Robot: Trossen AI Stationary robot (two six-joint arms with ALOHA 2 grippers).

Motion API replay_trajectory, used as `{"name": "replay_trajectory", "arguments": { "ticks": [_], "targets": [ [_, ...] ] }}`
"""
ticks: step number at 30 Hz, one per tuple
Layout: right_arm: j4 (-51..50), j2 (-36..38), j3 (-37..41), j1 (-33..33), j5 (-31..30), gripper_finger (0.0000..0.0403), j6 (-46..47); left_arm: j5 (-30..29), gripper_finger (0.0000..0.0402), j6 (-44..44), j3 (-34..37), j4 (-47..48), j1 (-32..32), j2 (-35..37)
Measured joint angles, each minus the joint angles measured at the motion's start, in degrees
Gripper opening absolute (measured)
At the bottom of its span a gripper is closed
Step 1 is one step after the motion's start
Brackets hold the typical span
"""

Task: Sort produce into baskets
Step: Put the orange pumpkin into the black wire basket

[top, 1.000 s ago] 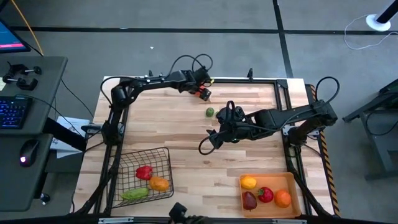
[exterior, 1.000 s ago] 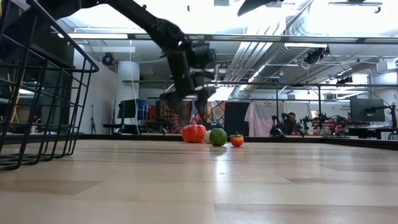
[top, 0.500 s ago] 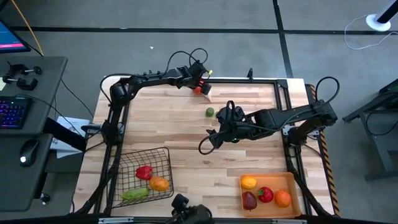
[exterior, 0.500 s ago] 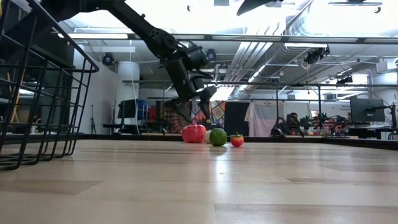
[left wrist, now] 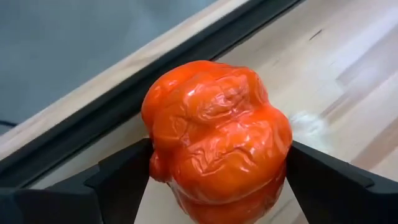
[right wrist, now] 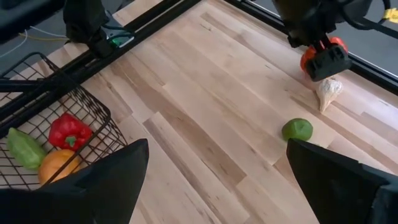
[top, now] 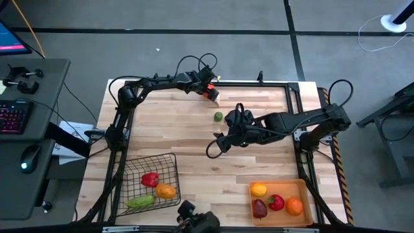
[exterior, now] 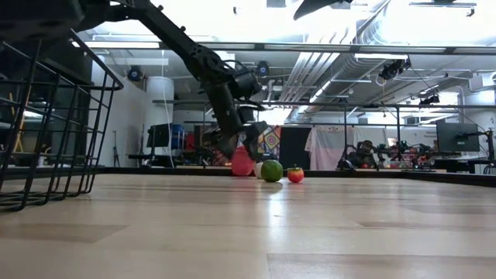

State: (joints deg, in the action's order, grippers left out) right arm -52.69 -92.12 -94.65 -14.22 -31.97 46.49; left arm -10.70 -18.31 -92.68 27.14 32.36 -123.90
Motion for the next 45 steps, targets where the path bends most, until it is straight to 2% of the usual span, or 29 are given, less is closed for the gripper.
{"name": "replay_trajectory", "arguments": {
  "ticks": [8,11,14,19,23,26,29,33,38,42,45],
  "targets": [
    [0.24,0.0,0.0,0.0,0.02,0.0374,-0.01,-2.65,0.033,3.42,0.05,3.95,-0.89,-0.39],
    [0.24,0.0,0.0,-0.02,0.02,0.0374,-0.01,-3.44,0.0298,3.67,0.05,4.36,-1.53,-0.33],
    [0.24,0.0,0.0,-0.02,0.02,0.0374,-0.35,-3.41,0.0243,4.48,0.09,5.47,-2.08,0.8],
    [0.27,0.0,0.0,-0.02,-0.2,0.0374,-2.55,-2.44,0.0237,5.62,0.09,8.49,-2.93,6.59],
    [0.03,0.57,0.0,-0.02,-4.18,0.0374,-4.82,-0.93,0.0237,6.77,0.09,13.06,-5.82,13.79],
    [-0.96,2.23,0.0,0.04,-7.15,0.0374,-6.53,-0.27,0.0237,8.42,2.38,14.28,-10.57,20.83],
    [-3.02,4.76,-0.02,0.09,-10.21,0.0374,-7.12,-0.13,0.024,6.51,8.52,14.14,-16.89,29.17],
    [-5.95,8.62,-0.04,0.09,-13.95,0.0374,-7.15,-0.01,0.026,-2.89,19.5,11.61,-26.84,41.5],
    [-7.73,12.13,-0.07,0.49,-18.07,0.0374,-8.23,1.88,0.0259,-17.01,31.31,5.84,-40.28,54.4],
    [-7.65,13.67,-0.07,1.98,-18.58,0.0374,-10.64,4.64,0.0259,-24.71,36.24,-0.41,-48.98,61.61],
    [-7.65,13.79,-0.07,3.23,-18.51,0.0374,-12.11,3.88,0.0261,-28.75,36.85,-2.85,-52.66,63.84]
  ]
}}
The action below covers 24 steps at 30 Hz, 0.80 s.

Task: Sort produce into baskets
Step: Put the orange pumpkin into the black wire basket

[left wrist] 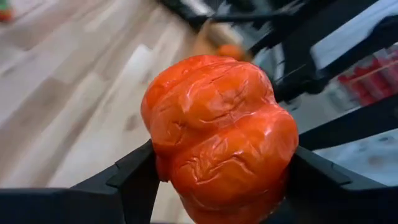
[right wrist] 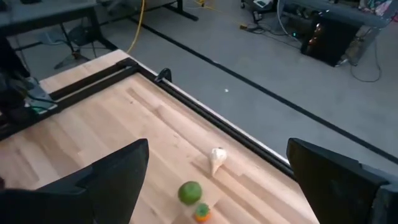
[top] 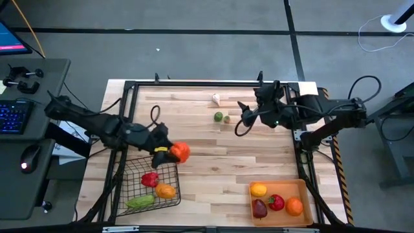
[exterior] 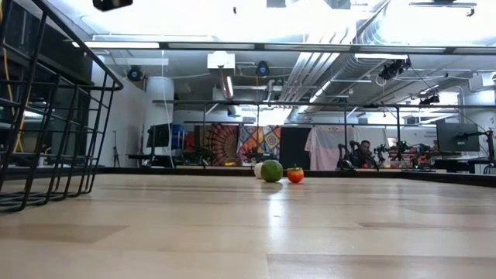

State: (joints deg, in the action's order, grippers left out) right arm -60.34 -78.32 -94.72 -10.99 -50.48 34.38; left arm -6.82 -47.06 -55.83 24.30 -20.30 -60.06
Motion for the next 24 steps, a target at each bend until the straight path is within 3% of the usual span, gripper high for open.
{"name": "replay_trajectory", "arguments": {
  "ticks": [6,9,12,14,18,24],
  "targets": [
    [0.01,0.0,0.0,2.14,1.0,0.0374,-1.45,1.07,0.0261,2.85,-0.02,-5.05,-0.1,-2.66],
    [-0.04,0.0,0.0,2.43,2.8,0.0374,-1.43,8.81,0.0261,2.14,-0.02,-2.57,0.88,-5.09],
    [-0.28,0.0,0.0,2.39,4.57,0.0374,-1.43,20.8,0.0261,-2.57,-0.02,5.83,-0.27,-5.92],
    [-0.26,0.0,0.0,2.39,5.52,0.0374,-1.43,25.18,0.0261,-6.16,-0.02,13.25,-2.04,-5.77],
    [-0.23,0.0,0.0,2.39,5.67,0.0374,-1.43,24.29,0.0261,-13.54,0.0,23.46,-5.72,-5.35],
    [-0.21,0.0,0.0,2.39,5.59,0.0374,-1.41,18.25,0.0262,-16.36,0.0,25.78,-9.59,-5.35]
  ]
}}
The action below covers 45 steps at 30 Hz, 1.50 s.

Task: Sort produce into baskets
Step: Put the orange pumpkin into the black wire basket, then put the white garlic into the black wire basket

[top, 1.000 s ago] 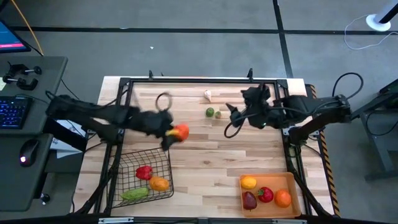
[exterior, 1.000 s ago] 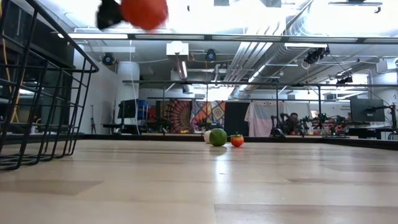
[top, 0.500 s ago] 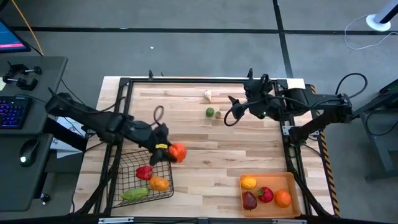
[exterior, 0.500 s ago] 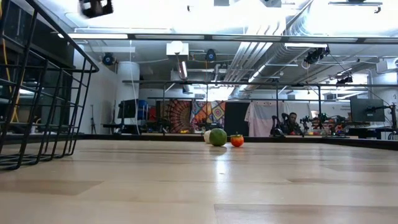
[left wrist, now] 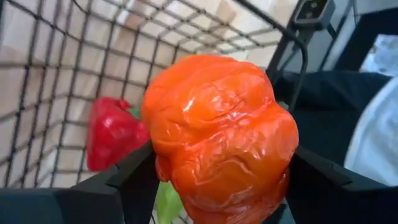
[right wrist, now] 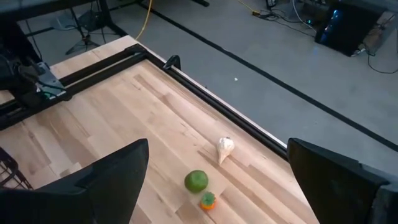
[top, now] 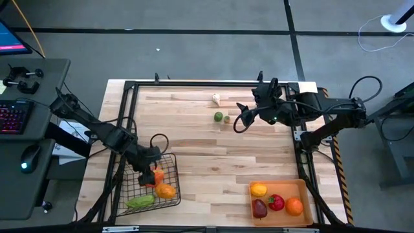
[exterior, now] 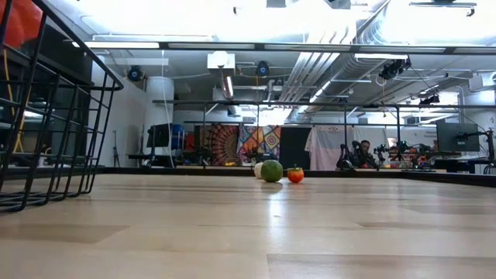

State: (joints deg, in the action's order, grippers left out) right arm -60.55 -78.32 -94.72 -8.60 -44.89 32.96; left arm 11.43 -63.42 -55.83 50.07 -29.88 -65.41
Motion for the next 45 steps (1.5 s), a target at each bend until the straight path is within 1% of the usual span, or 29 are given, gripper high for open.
{"name": "replay_trajectory", "arguments": {
  "ticks": [2,5,8,11,12,13,15,17,19,21,25,28,34,36,40,45],
  "targets": [
    [0.0,0.0,0.0,0.0,-0.06,0.0374,0.01,-1.43,0.0262,-0.03,0.0,0.01,-0.4,0.0],
    [0.02,0.0,0.0,0.0,-0.06,0.0374,0.36,-1.54,0.0275,-1.24,0.0,0.03,-0.25,-0.08],
    [0.45,0.0,0.02,0.0,-0.08,0.0374,0.63,-1.48,0.0308,-1.74,0.0,0.09,-0.12,-0.09],
    [1.56,-0.23,0.02,0.6,1.09,0.0374,2.28,-0.72,0.0353,-2.34,0.0,0.1,-0.12,-0.09],
    [1.72,-0.39,0.02,1.33,2.84,0.0374,3.52,-0.57,0.0367,-2.32,0.0,0.1,-0.12,-0.11],
    [1.63,-0.52,0.02,2.37,5.84,0.0374,4.95,-0.57,0.0378,-1.84,0.0,0.1,-0.12,-0.11],
    [1.53,-1.57,0.02,5.65,14.33,0.0374,7.24,-0.55,0.0392,-0.74,0.0,0.1,-0.12,0.02],
    [1.54,-3.34,0.02,9.22,23.11,0.0374,7.72,-0.53,0.0396,0.39,0.0,-0.02,0.08,0.39],
    [2.34,-5.88,0.02,12.97,29.4,0.0374,7.43,-0.38,0.0397,1.89,-0.02,-0.2,1.03,1.04],
    [3.88,-8.81,0.02,16.45,32.42,0.0374,6.08,-0.44,0.0395,3.42,-0.14,0.02,2.37,2.29],
    [9.31,-14.82,0.09,22.31,31.33,0.0374,1.02,-1.15,0.0395,6.88,-1.66,0.54,5.88,5.64],
    [10.08,-18.28,0.09,25.26,31.66,0.0374,0.77,-5.27,0.0395,7.64,-3.29,3.58,8.34,8.31],
    [12.46,-27.16,0.09,29.27,28.03,0.0374,0.14,-20.99,0.0395,7.59,-3.78,8.69,11.91,12.98],
    [14.32,-30.28,0.09,31.0,29.79,0.0374,0.92,-25.07,0.0395,7.67,-3.78,9.08,12.92,13.7],
    [19.53,-36.51,0.09,33.75,35.64,0.0374,1.08,-30.0,0.0395,8.81,-3.78,8.89,14.66,14.01],
    [21.16,-42.95,-2.24,35.29,37.02,0.0374,3.11,-33.14,0.0395,9.64,-3.77,8.8,16.23,13.56]
  ]
}}
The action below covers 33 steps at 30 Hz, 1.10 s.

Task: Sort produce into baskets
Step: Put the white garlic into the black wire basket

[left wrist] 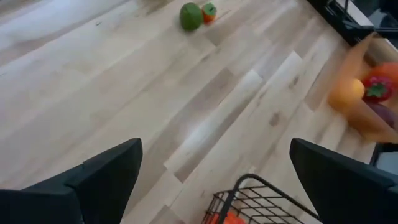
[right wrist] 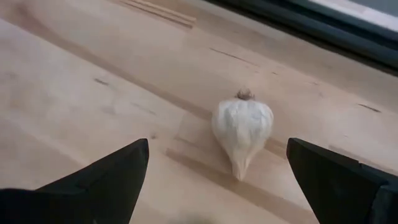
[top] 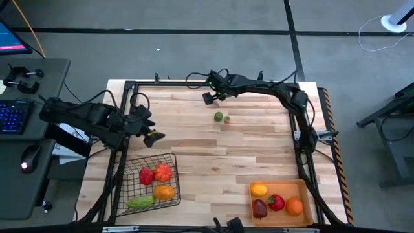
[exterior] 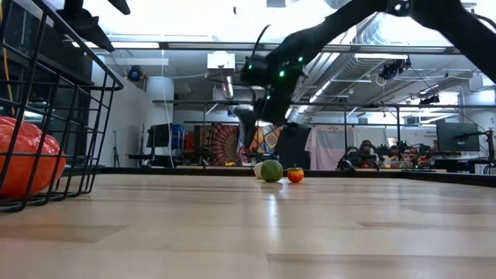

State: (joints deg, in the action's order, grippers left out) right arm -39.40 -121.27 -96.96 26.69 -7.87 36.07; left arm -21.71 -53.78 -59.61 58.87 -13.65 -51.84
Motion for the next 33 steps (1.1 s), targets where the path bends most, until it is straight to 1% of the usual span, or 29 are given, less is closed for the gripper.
{"name": "replay_trajectory", "arguments": {
  "ticks": [4,6,11,14,17,20,24,28,33],
  "targets": [
    [-0.36,-4.14,-3.94,0.09,0.3,0.0374,-0.04,-0.04,0.0395,0.0,0.01,0.0,0.66,-0.31],
    [-1.19,-6.16,-6.52,0.05,-0.7,0.0374,0.12,-0.02,0.0395,0.0,0.01,0.0,0.68,-0.38],
    [-7.48,-11.14,-13.86,0.01,-3.18,0.0373,2.18,0.02,0.0395,0.06,0.01,0.01,0.68,-0.49],
    [-11.84,-13.02,-17.94,0.01,-5.78,0.0369,2.48,0.04,0.0395,0.93,0.01,0.02,0.66,-0.42],
    [-14.99,-14.56,-20.73,0.08,-5.02,0.0361,1.83,0.51,0.0395,1.46,0.01,0.0,0.66,-0.45],
    [-17.28,-15.11,-21.71,-0.37,-3.32,0.0354,1.43,0.98,0.0395,1.51,0.01,0.02,0.66,-0.43],
    [-16.96,-15.04,-21.82,-1.77,-2.39,0.0349,0.06,0.86,0.0395,2.09,0.01,0.02,0.66,-0.43],
    [-17.32,-15.04,-21.82,-3.17,0.48,0.0348,-1.73,0.44,0.0395,2.97,0.01,0.02,0.66,-0.43],
    [-18.27,-15.04,-21.82,-4.52,0.09,0.0348,-2.92,0.37,0.0395,2.93,0.01,0.04,0.66,-0.43]
  ]
}}
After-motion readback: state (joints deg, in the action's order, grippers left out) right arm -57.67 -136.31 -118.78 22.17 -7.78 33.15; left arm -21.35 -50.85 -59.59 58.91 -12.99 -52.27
